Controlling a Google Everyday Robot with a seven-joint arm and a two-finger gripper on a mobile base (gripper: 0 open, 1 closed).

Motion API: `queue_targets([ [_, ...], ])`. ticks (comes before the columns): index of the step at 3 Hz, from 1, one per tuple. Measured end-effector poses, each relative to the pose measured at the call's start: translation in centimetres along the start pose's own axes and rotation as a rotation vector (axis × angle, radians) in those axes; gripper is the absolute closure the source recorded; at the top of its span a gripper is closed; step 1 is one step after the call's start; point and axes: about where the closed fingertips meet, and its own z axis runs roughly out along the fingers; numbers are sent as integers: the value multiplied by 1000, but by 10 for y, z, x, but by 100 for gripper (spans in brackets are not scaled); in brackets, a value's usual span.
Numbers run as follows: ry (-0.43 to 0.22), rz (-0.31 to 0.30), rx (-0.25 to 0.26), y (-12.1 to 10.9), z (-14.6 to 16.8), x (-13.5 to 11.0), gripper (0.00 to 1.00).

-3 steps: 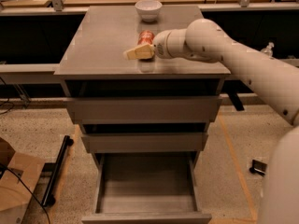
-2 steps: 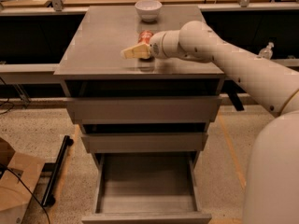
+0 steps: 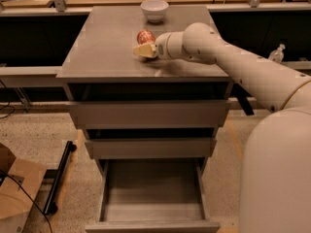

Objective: Place coke can into bottom drawer

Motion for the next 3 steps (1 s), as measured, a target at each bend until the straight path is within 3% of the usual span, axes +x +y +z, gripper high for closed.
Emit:
queue_targets([
  [1,-20,-34,-2,2,-3,-14,65],
  [2,-31,-99,-45,16,-14,-37,88],
  [3,-29,-206,-144,38,-40,-60,100],
])
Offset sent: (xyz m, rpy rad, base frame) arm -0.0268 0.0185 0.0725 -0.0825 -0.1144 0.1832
